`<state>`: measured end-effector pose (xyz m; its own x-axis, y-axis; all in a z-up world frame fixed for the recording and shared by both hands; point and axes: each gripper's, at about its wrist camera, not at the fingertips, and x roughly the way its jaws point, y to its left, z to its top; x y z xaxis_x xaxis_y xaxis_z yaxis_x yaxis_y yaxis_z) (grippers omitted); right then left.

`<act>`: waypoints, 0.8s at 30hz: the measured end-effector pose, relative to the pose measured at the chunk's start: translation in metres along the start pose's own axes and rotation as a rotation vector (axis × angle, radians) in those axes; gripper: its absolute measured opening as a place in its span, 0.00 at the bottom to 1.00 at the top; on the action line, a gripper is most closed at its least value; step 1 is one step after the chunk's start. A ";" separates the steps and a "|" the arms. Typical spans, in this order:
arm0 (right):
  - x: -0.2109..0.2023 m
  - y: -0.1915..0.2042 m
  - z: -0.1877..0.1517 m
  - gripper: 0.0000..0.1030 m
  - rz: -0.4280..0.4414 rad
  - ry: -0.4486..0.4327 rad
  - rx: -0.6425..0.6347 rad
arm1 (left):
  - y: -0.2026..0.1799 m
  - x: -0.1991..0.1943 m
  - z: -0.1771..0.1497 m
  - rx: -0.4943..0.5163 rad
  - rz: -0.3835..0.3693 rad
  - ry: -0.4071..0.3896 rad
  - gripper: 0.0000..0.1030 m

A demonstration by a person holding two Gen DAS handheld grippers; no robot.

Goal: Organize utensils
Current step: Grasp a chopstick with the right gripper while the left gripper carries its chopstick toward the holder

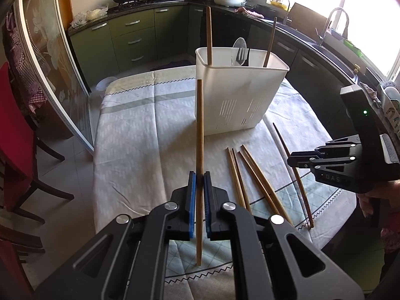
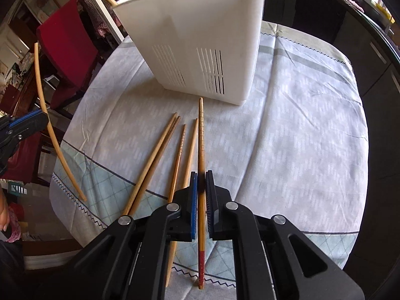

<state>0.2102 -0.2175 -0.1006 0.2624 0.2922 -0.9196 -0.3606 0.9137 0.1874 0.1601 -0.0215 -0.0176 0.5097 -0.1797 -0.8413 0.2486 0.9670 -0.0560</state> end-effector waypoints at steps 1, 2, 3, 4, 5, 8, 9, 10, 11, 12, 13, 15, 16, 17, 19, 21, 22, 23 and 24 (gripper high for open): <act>-0.006 0.000 -0.002 0.07 0.005 -0.015 0.002 | -0.001 -0.002 0.000 0.004 0.000 -0.003 0.06; -0.014 -0.002 -0.005 0.07 0.010 -0.027 0.003 | -0.003 -0.003 0.000 0.007 0.000 -0.005 0.06; -0.020 -0.004 -0.008 0.07 0.016 -0.039 0.004 | -0.004 -0.004 0.000 0.010 0.001 -0.007 0.06; -0.027 -0.009 -0.010 0.07 0.020 -0.051 0.006 | -0.005 -0.005 0.000 0.013 -0.001 -0.008 0.06; -0.033 -0.010 -0.012 0.07 0.023 -0.063 0.006 | -0.006 -0.006 0.000 0.015 -0.003 -0.009 0.06; -0.051 -0.015 -0.018 0.07 0.036 -0.096 0.011 | -0.009 -0.011 0.000 0.022 -0.006 -0.017 0.06; -0.055 -0.015 -0.021 0.07 0.039 -0.105 0.011 | -0.009 -0.013 0.000 0.024 -0.008 -0.021 0.06; -0.060 -0.016 -0.024 0.07 0.042 -0.115 0.010 | -0.010 -0.015 0.001 0.026 -0.009 -0.025 0.06; -0.065 -0.018 -0.028 0.07 0.043 -0.127 0.011 | -0.011 -0.016 0.001 0.028 -0.011 -0.030 0.06; -0.069 -0.018 -0.029 0.07 0.044 -0.137 0.009 | -0.011 -0.018 0.002 0.029 -0.012 -0.034 0.06; -0.072 -0.017 -0.031 0.07 0.044 -0.144 0.007 | -0.011 -0.019 0.002 0.031 -0.012 -0.037 0.06; -0.076 -0.016 -0.033 0.07 0.048 -0.155 0.003 | -0.013 -0.022 0.003 0.034 -0.012 -0.044 0.06; -0.078 -0.016 -0.034 0.07 0.049 -0.160 0.001 | -0.013 -0.023 0.004 0.035 -0.012 -0.047 0.06; -0.079 -0.015 -0.034 0.07 0.049 -0.165 -0.002 | -0.014 -0.024 0.004 0.037 -0.012 -0.049 0.06; -0.083 -0.014 -0.035 0.07 0.053 -0.176 -0.006 | -0.015 -0.025 0.005 0.039 -0.014 -0.052 0.06; -0.086 -0.013 -0.036 0.07 0.055 -0.188 -0.011 | -0.017 -0.026 0.006 0.043 -0.014 -0.055 0.06; -0.088 -0.013 -0.036 0.07 0.055 -0.195 -0.014 | -0.018 -0.027 0.006 0.046 -0.013 -0.056 0.06; -0.090 -0.012 -0.037 0.07 0.055 -0.200 -0.016 | -0.018 -0.028 0.006 0.047 -0.012 -0.058 0.06; -0.091 -0.011 -0.037 0.07 0.054 -0.204 -0.018 | -0.019 -0.028 0.007 0.048 -0.012 -0.059 0.06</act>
<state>0.1572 -0.2646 -0.0316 0.4172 0.3939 -0.8190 -0.3949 0.8903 0.2270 0.1466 -0.0358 0.0107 0.5540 -0.2034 -0.8073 0.2933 0.9552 -0.0394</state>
